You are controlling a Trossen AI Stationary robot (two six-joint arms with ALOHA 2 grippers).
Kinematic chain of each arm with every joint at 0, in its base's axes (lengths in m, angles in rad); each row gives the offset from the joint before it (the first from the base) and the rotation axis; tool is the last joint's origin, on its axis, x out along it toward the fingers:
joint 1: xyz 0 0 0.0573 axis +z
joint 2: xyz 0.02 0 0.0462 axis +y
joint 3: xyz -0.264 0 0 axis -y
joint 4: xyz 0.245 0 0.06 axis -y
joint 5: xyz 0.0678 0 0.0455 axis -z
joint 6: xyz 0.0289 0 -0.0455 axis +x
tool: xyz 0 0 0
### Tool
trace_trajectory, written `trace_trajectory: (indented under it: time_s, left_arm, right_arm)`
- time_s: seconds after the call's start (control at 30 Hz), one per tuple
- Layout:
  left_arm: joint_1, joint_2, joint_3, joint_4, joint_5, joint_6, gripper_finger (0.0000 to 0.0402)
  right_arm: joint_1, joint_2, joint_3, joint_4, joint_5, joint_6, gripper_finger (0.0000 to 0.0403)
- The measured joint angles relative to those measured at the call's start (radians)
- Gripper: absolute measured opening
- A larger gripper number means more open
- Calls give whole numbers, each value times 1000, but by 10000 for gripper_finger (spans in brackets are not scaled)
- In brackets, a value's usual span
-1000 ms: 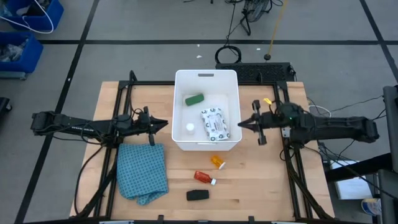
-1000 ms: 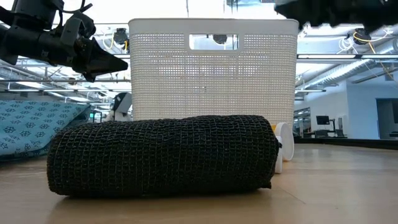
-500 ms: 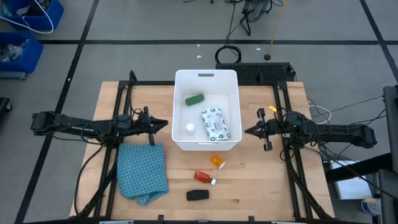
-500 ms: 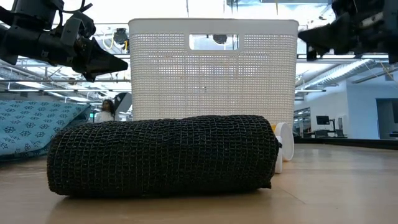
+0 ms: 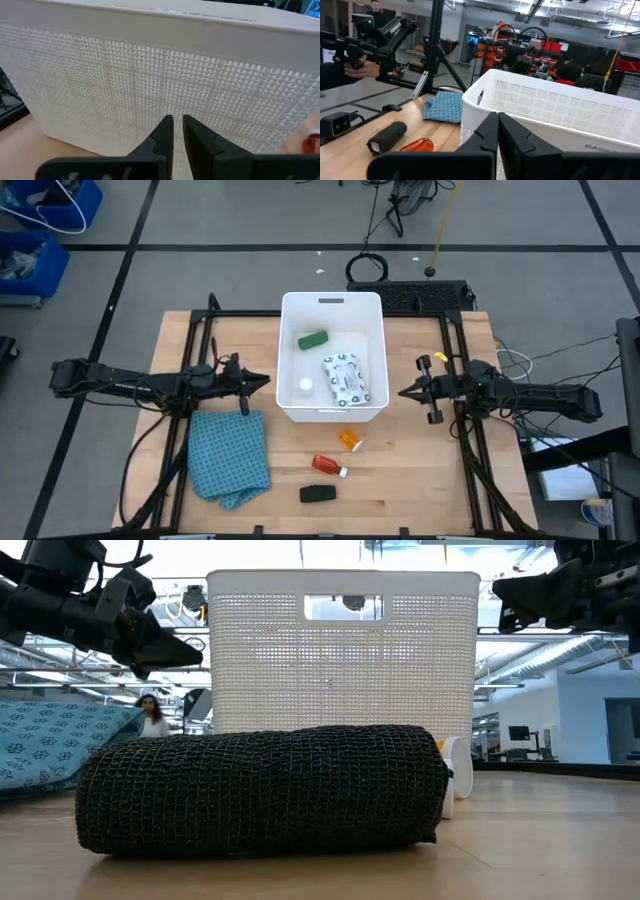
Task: Pick & place medical supplies in basket/bin
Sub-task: Put the red pill bottle into the white bin
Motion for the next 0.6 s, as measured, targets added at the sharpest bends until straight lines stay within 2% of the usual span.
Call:
trace_trajectory:
  time_s: [0.1,0.23,0.27,0.33,0.43,0.6]
  left_arm:
    - [-3,0,0,10,12,-4,45]
    - [-56,0,7,160,139,29,18]
    - [-80,0,23,172,143,34,9]
    - [-137,0,76,122,86,37,5]
    - [-246,59,211,-79,-71,44,4]
    - [-427,311,468,-178,-251,141,4]
  right_arm:
    - [0,0,0,0,0,-1,0]
    - [0,0,0,3,8,-1,0]
    - [0,0,0,6,16,-1,0]
    - [0,0,0,9,29,0,0]
    - [0,0,0,9,29,-2,0]
    - [0,0,0,25,29,-3,0]
